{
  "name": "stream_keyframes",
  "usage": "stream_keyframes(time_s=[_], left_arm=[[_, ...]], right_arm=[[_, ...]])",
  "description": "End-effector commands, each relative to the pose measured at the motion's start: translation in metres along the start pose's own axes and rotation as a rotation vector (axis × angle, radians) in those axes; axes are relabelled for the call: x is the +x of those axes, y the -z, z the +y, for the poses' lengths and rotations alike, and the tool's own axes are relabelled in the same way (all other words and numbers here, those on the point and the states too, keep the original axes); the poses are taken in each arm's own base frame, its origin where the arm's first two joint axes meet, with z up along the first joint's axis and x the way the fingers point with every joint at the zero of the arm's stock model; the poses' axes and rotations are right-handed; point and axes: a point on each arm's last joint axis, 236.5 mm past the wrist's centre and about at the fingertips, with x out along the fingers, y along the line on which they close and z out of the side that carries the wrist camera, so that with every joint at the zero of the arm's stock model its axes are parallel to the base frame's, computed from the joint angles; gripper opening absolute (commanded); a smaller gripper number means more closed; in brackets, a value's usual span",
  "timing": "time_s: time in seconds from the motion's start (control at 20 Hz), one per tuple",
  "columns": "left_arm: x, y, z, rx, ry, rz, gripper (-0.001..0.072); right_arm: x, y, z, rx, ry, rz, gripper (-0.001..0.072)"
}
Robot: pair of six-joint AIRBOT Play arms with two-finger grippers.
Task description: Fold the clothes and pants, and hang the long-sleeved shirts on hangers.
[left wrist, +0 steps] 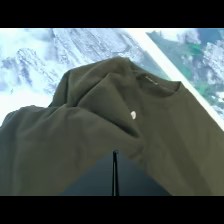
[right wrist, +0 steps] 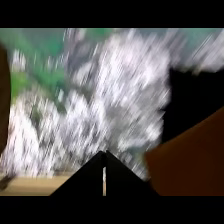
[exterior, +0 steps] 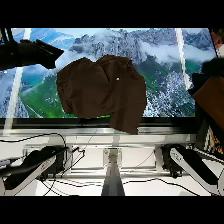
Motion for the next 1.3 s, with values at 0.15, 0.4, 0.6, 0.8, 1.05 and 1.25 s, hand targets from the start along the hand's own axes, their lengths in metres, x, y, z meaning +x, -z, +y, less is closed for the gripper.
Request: stream_keyframes(time_s=[0.15,0.4,0.6,0.8,1.05,1.25], left_arm=[[-0.002,0.019,0.017,0.048,-0.071,0.082,0.0012],[-0.022,0.094,0.076,0.023,-0.291,0.381,0.0012],[-0.017,0.136,0.082,-0.104,-0.264,0.444,0.0012],[-0.025,0.185,0.107,-0.236,-0.307,0.512,0.0012],[-0.051,0.236,0.138,-0.591,-0.337,0.441,0.0012],[-0.045,0.276,0.129,-0.731,-0.302,0.458,0.0051]], right_arm=[[0.103,0.104,0.135,0.080,-0.574,0.243,0.0015],[0.159,0.093,0.120,0.479,-0.461,0.148,0.0376],[0.191,0.098,0.129,0.568,-0.503,0.219,0.0388],[0.204,0.098,0.159,0.548,-0.660,0.249,0.0411],[0.212,0.098,0.161,0.498,-0.677,0.229,0.0405],[0.213,0.100,0.171,0.431,-0.672,0.221,0.0383]])
